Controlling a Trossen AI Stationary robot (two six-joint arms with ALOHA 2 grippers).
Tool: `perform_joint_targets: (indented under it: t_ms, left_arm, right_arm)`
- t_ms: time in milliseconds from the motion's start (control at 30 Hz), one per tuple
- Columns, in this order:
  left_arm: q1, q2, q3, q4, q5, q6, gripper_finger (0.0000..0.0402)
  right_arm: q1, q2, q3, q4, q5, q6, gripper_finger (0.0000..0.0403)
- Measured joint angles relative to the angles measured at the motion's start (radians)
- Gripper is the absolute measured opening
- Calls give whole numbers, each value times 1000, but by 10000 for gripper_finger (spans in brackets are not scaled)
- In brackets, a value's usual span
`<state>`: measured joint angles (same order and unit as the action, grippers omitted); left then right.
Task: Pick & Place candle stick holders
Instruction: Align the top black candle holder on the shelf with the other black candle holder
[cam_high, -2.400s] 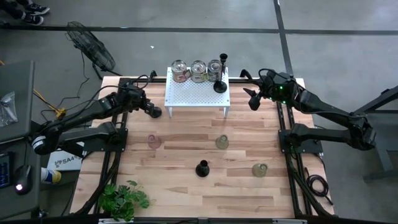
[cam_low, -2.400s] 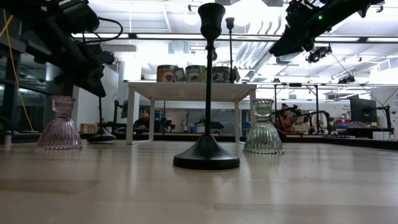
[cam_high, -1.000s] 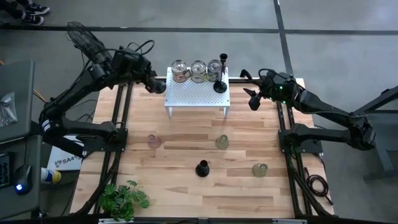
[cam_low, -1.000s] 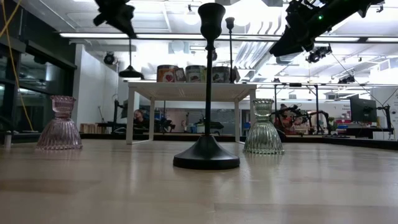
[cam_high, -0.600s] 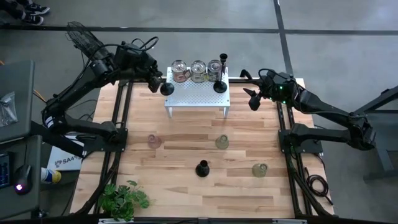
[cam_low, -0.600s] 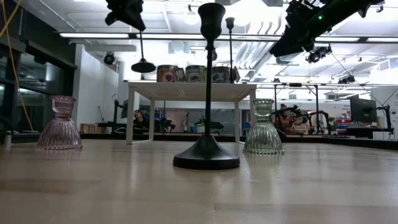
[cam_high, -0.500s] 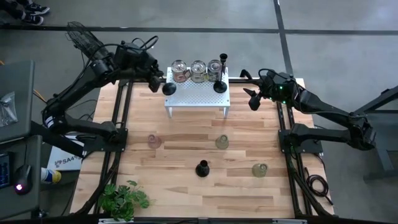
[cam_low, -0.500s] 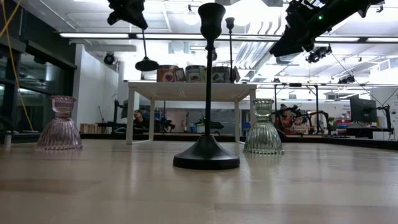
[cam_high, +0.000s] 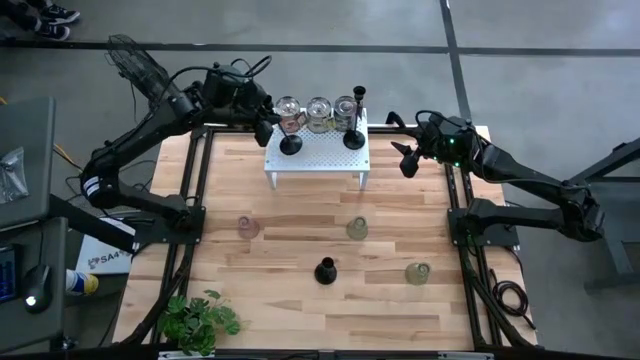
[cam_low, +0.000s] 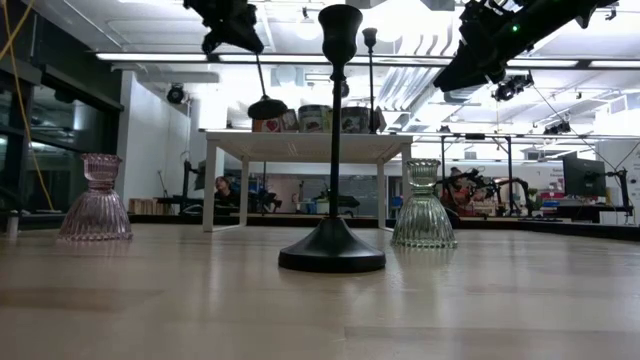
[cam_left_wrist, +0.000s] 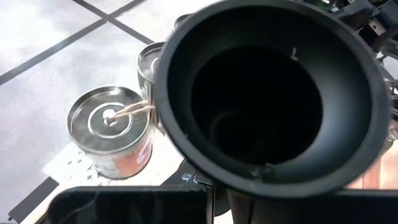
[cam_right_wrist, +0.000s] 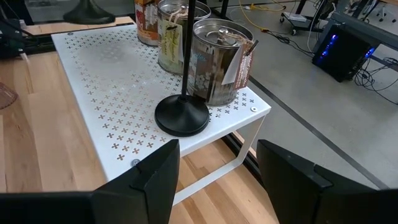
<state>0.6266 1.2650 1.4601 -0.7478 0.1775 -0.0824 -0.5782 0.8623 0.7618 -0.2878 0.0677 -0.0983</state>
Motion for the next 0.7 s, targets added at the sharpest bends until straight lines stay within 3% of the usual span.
perform_joint_targets:
  t_ms: [267, 500, 700]
  left_arm:
    - [-60, 15, 0, 73, -14, 7, 7]
    - [-115, 29, 4, 111, -108, 8, 7]
    - [-138, 132, 99, 94, -121, 26, 7]
  right_arm:
    - [0, 0, 0, 0, 0, 0, 207]
    - [0, 0, 0, 0, 0, 0, 207]
    - [0, 0, 0, 0, 2, 0, 207]
